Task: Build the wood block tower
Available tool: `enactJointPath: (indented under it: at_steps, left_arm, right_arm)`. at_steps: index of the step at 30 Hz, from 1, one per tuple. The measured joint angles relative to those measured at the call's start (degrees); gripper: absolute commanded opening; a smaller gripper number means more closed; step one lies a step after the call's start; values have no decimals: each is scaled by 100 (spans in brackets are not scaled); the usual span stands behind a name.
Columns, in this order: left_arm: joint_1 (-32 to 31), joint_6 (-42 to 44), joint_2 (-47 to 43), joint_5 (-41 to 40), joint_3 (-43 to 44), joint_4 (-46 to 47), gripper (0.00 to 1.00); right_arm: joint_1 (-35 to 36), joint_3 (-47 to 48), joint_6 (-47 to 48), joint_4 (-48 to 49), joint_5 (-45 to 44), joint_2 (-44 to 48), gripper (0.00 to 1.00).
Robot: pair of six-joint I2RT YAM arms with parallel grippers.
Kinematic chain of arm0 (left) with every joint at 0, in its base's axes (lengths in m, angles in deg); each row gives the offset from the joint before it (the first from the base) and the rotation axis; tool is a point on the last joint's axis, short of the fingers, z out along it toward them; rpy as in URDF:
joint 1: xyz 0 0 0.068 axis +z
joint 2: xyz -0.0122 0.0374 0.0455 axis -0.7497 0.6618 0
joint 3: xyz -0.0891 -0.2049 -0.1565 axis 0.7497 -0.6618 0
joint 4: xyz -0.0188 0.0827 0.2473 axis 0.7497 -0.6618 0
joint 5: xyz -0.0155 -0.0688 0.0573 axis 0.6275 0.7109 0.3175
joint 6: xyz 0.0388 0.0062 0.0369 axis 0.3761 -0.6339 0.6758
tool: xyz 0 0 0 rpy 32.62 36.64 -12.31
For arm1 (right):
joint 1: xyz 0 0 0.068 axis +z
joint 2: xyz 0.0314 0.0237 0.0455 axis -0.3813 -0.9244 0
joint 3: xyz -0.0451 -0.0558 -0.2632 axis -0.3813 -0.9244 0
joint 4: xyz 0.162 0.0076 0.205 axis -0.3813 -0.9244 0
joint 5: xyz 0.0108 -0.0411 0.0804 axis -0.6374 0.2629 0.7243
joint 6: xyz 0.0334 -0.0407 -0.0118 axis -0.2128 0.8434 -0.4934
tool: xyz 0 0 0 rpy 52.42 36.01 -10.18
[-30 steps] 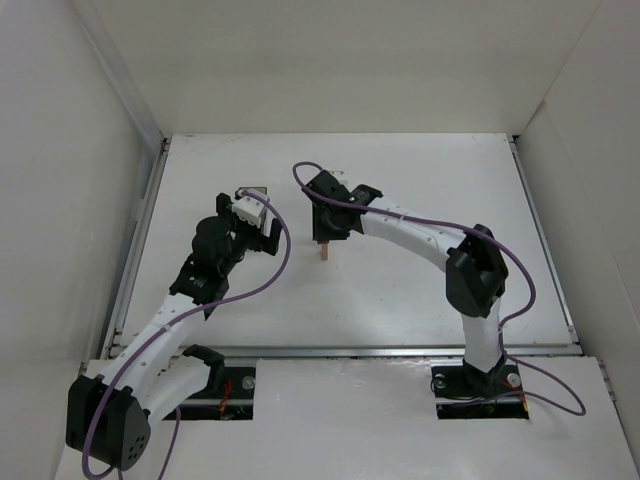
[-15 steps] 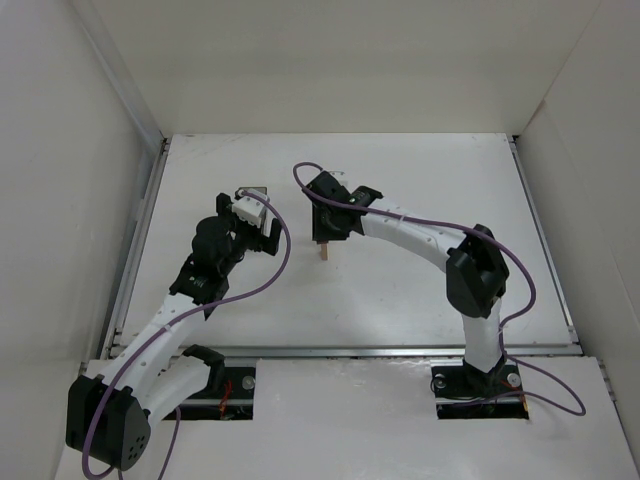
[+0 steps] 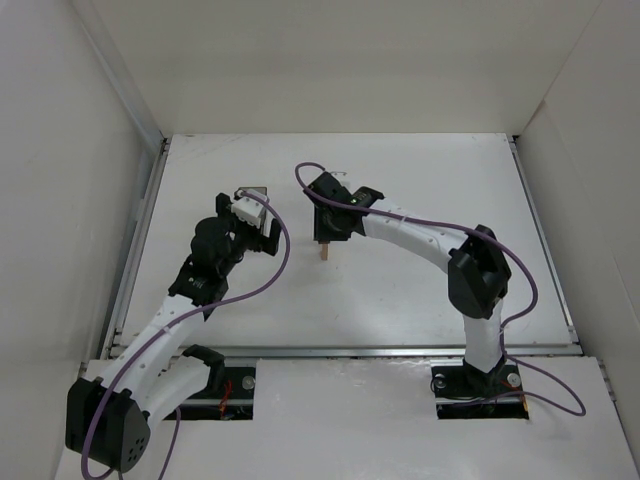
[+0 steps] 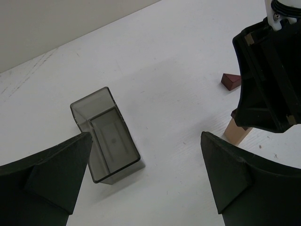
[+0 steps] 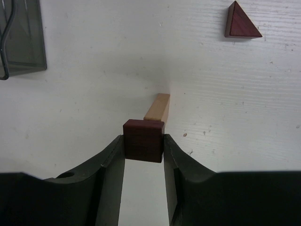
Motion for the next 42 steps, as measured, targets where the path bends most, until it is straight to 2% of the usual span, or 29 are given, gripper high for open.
enactJointPath:
  at_steps: [15,20,24,29,36,42]
  left_arm:
    - [0,0,-9,48,-63,-35,100]
    - [0,0,-9,61,-63,-35,100]
    - [0,0,-9,63,-63,-35,100]
    - [0,0,-9,63,-63,-35,100]
    - [0,0,-9,63,-63,-35,100]
    - [0,11,-9,63,-63,-35,100]
  right_arm:
    - [0,-105,-26,37,-59,74,12]
    - [0,-105,-24,39,-57,74,34]
    - [0,-105,-20,39,-55,74,44]
    - [0,-105,-17,33,-37,74,52]
    - [0,-105,0,33,-35,74,53]
    - [0,-105,48,33,-35,74,65]
